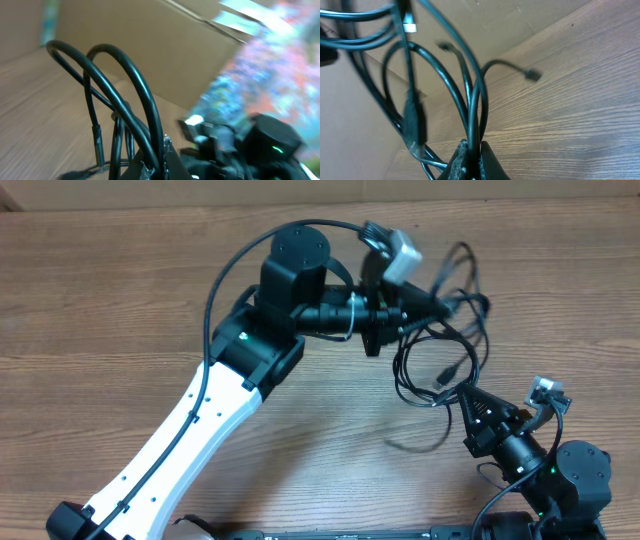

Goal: Untangle cables

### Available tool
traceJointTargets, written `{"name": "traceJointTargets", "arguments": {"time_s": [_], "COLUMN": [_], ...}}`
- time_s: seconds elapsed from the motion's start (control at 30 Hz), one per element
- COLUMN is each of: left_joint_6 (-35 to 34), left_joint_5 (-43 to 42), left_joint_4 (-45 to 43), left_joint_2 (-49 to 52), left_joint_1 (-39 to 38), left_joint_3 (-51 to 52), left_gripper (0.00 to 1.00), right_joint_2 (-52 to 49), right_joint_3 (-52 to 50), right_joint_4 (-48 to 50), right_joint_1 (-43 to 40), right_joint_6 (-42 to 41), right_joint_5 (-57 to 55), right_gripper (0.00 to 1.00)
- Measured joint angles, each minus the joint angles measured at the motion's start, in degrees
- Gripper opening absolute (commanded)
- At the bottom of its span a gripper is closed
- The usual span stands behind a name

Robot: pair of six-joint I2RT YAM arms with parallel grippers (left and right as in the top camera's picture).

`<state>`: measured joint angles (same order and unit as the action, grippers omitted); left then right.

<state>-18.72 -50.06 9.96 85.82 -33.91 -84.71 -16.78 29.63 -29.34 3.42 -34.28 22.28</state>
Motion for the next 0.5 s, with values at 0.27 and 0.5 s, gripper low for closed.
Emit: {"name": "traceJointTargets", "arguments": {"time_s": [0.27, 0.5], "left_joint_6": [-5.0, -5.3], "left_joint_5": [12.5, 18.6], "left_joint_4": [7.7, 17.5], "left_joint_2": [0.0, 0.0], "left_joint_1": [1.4, 1.4], "left_joint_3": [0.0, -0.1], "left_gripper": [0.04, 0.04], "right_joint_2": [0.0, 0.0], "right_joint_3": [0.0, 0.0], "right_joint_4": [1.4, 3.9], "right_joint_1": [0.0, 0.0], "right_joint_6": [0.0, -2.9], "right_joint_5": [1.0, 2.3], "right_gripper": [0.04, 0.04]}}
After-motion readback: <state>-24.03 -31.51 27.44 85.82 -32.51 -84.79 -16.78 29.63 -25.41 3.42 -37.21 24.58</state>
